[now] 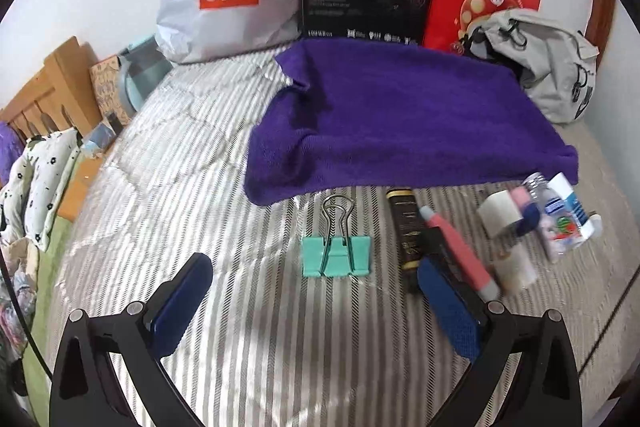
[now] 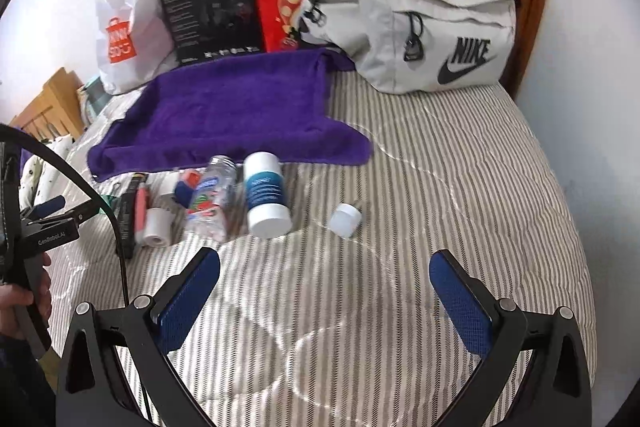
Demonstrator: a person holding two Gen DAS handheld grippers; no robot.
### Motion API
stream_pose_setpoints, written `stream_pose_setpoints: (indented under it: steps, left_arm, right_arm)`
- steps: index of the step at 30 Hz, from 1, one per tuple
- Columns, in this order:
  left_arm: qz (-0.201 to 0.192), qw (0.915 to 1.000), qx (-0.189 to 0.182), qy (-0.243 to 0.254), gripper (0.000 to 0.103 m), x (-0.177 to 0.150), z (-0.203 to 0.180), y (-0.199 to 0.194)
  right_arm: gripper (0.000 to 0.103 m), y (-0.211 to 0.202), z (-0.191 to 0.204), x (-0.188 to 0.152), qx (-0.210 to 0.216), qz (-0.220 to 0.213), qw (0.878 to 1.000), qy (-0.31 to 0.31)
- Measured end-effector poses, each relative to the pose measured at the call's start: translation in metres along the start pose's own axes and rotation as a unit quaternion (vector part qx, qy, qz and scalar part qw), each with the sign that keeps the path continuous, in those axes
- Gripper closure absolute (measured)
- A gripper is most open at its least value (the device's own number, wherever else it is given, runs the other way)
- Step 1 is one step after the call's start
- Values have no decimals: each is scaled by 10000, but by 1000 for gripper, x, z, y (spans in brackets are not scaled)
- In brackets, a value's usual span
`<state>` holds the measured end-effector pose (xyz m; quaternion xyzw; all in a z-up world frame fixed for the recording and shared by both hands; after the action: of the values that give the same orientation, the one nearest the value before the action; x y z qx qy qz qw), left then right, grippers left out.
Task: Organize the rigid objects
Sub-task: 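Grasp the teal binder clip with left while right grasps the small white bottle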
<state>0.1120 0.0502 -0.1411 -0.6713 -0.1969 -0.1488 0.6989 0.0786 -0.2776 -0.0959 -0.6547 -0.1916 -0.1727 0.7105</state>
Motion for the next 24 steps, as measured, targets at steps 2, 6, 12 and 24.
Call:
stream_pose_setpoints:
  steps: [2, 6, 12, 24]
  left_arm:
    - [50, 10000, -26, 50, 2, 1, 0, 11]
    - [74, 9998, -2, 178, 9, 5, 1, 25]
    - [112, 9994, -247, 234, 38, 7, -3, 36]
    - [35, 9985, -338, 431, 63, 4, -11, 31]
  right_arm:
    - [0, 7, -5, -1, -60, 74, 9999, 30]
    - [0, 17, -11, -4, -117, 198, 9997, 42]
    - [0, 32, -20, -3, -98, 317, 9993, 177]
    - [0, 55, -71, 17, -270, 300, 9985, 361]
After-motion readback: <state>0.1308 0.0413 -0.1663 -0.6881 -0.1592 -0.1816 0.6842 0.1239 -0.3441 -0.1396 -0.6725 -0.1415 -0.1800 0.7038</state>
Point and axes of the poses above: each gripper's, at about its wrist camera, not at the fingertips, and y roughly the way its jaws point, z to its left, x to its top, the point moved 10 cm from there along y, roughly the way its jaws point, and after that the axes turned 8 degrees about z, right-handed, at the moved point
